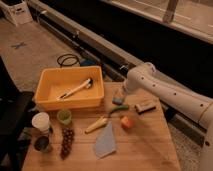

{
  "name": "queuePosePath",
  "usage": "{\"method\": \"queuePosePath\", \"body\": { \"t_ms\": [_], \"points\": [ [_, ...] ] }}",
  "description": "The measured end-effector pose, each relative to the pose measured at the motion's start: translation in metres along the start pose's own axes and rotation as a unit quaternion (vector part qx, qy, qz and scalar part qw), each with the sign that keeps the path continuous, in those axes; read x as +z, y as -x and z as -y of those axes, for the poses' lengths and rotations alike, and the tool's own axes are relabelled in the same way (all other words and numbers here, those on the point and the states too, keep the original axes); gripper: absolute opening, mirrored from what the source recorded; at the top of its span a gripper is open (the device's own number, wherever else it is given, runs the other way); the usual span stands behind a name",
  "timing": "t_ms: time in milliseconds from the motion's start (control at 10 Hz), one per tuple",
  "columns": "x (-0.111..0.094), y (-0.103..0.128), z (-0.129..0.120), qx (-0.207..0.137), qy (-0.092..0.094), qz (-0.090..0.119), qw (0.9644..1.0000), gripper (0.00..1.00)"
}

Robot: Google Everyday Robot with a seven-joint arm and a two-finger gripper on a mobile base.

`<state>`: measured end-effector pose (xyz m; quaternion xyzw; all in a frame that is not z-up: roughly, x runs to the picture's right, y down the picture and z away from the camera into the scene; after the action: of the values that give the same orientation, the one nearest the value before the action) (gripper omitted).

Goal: Place sponge in tray

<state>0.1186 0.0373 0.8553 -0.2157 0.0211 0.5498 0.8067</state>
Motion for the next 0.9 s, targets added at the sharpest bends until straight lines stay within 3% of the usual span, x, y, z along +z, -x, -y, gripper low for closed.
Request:
{"method": "queuePosePath", "body": {
  "t_ms": [300, 900],
  "points": [
    [0.006, 0.003, 0.001, 0.013, 0.003, -0.002, 0.9999, 0.65],
    [0.075, 0.02, 0.017, 0.079, -0.001, -0.053, 0.9955, 0.65]
  ]
}}
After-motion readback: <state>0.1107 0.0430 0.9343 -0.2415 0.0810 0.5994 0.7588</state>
